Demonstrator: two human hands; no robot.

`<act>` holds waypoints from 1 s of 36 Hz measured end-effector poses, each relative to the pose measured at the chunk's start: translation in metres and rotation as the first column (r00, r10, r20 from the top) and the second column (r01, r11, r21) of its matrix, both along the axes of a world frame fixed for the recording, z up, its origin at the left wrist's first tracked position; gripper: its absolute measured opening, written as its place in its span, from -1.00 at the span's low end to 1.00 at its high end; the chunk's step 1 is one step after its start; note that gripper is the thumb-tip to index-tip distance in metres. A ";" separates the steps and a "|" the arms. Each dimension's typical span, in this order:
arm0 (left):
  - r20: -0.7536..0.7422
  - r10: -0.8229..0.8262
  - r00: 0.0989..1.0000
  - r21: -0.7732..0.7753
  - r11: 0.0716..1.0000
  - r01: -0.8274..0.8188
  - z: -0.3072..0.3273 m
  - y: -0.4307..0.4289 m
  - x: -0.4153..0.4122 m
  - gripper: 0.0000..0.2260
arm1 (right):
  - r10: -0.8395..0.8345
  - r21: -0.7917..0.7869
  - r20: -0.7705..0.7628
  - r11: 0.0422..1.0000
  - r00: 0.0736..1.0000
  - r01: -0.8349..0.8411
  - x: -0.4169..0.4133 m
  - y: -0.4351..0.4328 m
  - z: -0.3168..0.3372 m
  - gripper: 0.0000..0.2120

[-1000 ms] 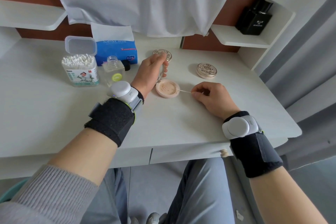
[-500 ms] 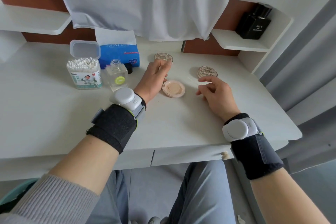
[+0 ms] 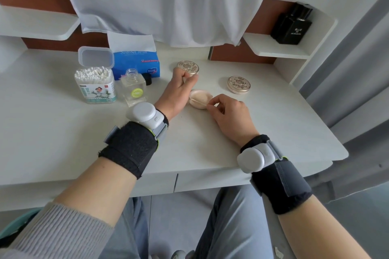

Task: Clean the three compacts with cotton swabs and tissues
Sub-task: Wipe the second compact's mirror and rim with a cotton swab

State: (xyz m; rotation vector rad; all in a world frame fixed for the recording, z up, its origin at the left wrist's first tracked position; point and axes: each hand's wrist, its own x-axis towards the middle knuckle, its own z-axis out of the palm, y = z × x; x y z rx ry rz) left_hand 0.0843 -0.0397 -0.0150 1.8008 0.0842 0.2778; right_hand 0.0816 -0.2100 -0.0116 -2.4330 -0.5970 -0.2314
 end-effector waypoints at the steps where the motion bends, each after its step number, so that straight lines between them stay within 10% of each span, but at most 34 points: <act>1: 0.005 0.004 1.000 0.008 1.000 -0.004 0.001 -0.001 -0.001 -0.59 | 0.000 -0.006 0.003 1.000 1.000 0.000 0.000 0.000 0.000 -0.91; 36: 0.036 0.069 0.997 0.056 0.996 -0.070 -0.002 0.002 0.001 -0.63 | -0.185 -0.025 -0.073 0.983 0.980 0.184 0.004 -0.027 -0.001 -0.86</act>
